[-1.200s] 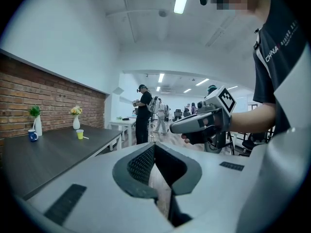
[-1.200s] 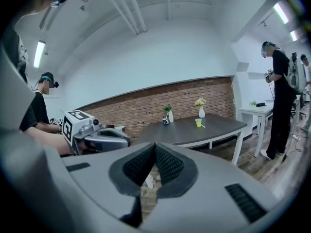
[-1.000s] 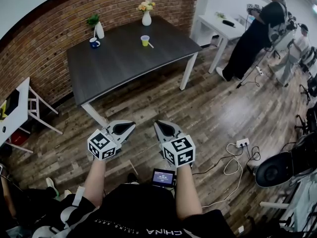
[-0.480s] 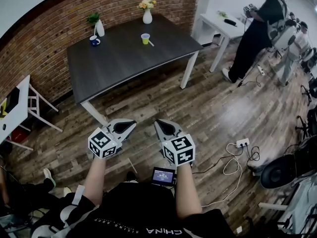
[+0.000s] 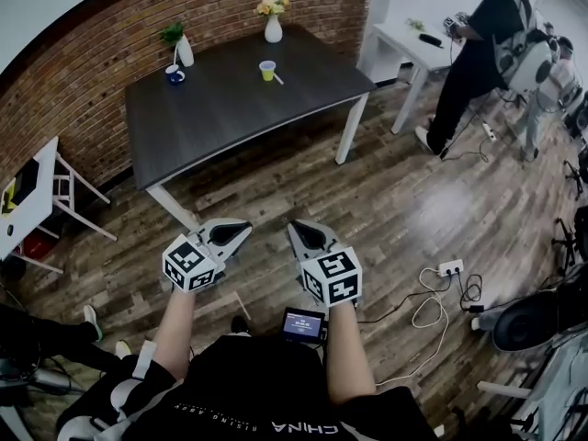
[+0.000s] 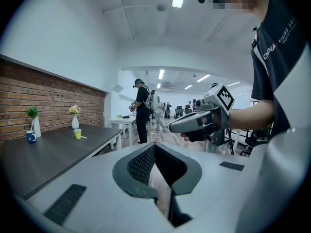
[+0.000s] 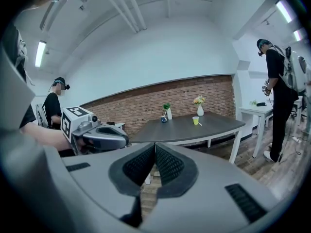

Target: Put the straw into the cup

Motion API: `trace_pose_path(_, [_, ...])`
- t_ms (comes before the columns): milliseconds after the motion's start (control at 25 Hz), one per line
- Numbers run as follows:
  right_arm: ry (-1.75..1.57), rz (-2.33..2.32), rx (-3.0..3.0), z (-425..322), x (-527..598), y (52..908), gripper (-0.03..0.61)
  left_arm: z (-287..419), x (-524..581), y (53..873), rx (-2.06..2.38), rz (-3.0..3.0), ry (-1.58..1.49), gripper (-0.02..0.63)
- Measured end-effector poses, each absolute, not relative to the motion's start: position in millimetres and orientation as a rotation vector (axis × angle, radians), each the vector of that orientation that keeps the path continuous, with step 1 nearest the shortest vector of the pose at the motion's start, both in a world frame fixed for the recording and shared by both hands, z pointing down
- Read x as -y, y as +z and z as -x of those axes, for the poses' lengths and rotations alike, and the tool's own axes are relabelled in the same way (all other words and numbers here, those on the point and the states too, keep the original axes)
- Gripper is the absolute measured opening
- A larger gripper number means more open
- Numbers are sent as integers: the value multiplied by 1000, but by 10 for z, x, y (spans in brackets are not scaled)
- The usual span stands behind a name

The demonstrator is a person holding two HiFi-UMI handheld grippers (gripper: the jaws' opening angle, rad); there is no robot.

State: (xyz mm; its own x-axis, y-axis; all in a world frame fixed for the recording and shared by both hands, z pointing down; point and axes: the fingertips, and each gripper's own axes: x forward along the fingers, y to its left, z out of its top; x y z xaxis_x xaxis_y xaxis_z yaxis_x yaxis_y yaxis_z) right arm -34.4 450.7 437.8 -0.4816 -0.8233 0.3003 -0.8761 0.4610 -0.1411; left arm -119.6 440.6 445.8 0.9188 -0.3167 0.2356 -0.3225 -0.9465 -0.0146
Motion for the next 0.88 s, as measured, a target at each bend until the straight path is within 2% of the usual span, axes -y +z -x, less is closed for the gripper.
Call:
trace_pose_path(480, [497, -1475, 2531, 28, -4581, 4569, 8, 935, -4568, 4653, 522, -3024, 451, 3])
trace_pose_path(880, [558, -1553, 2471, -153, -4136, 4690, 8, 773, -4049, 4669, 428, -3028, 324, 3])
